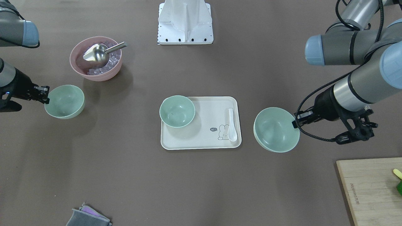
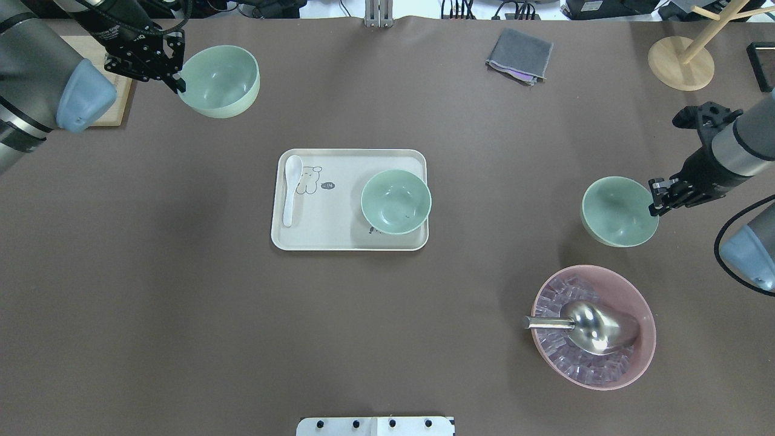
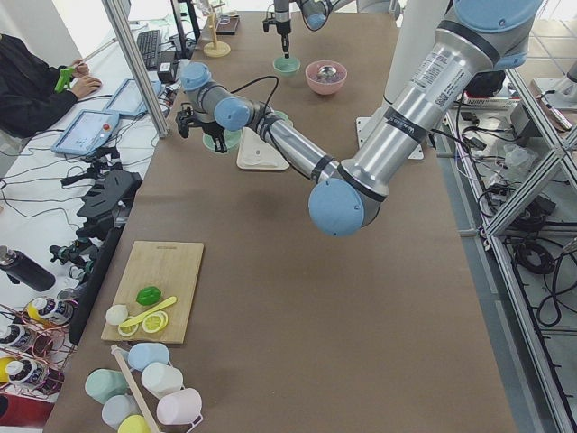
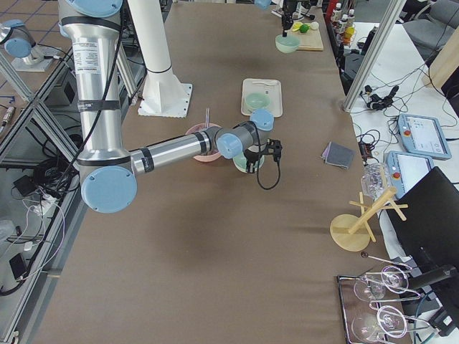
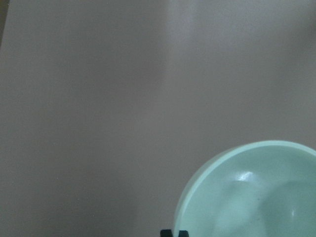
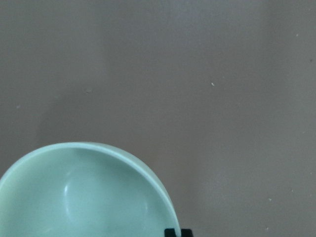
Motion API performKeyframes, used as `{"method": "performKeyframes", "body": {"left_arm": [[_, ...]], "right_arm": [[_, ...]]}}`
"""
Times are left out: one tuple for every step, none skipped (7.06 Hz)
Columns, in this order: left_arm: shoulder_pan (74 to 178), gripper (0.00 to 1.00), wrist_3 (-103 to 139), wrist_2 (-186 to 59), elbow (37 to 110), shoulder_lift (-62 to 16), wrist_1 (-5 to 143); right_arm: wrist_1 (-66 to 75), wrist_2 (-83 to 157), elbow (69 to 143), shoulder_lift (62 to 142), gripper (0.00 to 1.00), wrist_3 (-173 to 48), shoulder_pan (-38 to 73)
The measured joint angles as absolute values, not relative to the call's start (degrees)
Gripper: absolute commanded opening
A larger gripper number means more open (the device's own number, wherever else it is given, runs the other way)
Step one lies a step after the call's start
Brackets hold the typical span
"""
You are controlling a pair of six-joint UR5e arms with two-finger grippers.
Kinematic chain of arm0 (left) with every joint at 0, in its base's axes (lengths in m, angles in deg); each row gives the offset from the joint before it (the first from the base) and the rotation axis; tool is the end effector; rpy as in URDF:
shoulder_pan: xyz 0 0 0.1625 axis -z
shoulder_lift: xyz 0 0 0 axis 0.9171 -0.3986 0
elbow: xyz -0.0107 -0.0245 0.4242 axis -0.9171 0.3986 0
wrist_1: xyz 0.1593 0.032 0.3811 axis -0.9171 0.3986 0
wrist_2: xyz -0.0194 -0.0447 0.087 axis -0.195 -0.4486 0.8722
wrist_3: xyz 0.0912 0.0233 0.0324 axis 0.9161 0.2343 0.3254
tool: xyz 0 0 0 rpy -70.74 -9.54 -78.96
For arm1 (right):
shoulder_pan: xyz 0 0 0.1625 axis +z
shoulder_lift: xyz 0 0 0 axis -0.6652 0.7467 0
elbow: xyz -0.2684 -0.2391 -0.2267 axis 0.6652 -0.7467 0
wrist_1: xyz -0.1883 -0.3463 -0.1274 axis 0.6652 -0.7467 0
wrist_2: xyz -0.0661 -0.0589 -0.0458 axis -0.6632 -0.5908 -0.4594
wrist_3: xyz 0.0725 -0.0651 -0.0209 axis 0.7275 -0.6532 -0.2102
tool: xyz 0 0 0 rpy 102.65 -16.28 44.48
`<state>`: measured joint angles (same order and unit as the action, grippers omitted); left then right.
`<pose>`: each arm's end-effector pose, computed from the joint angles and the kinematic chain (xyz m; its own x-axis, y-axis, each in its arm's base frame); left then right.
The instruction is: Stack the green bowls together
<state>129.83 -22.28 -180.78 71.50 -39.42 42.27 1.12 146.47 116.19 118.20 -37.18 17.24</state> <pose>0.2582 -0.6432 0.2828 0.5322 -0.2244 -0.8163 0.1114 0.9744 -0.1952 -0.2157 -0.4852 0.4931 0.6600 0.0295 0.7507 0.0334 0.9971 -0.0686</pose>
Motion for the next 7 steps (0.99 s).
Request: {"method": "performKeyframes", "body": {"left_arm": [[129.2,0.00,-25.4,-180.8,71.6,-40.7,42.2],[127.4,0.00,-30.1,-180.5,72.0,-42.5,42.1],[124.7,0.00,-34.9,-179.7,72.9,-43.7,42.2],[121.5,0.00,-38.5,-178.0,74.2,-44.2,42.2],[118.3,0.00,-41.4,-175.8,75.4,-44.7,42.3],[115.9,0.00,-43.4,-174.0,75.8,-45.8,42.2],[113.6,0.00,-44.9,-172.1,75.9,-46.9,42.2]], "right_arm": [[-2.9,147.9,117.0,116.1,0.00,-37.2,19.4],[-5.8,148.3,117.8,114.6,0.00,-37.2,20.2],[-7.2,148.4,118.4,113.8,0.00,-37.2,20.7],[-7.8,148.4,118.6,113.5,0.00,-37.0,21.0],[-8.0,148.4,118.6,113.2,0.00,-36.7,21.2],[-8.4,148.3,118.7,112.7,0.00,-36.2,21.3],[-9.3,148.4,118.7,112.0,0.00,-36.0,21.4]]}}
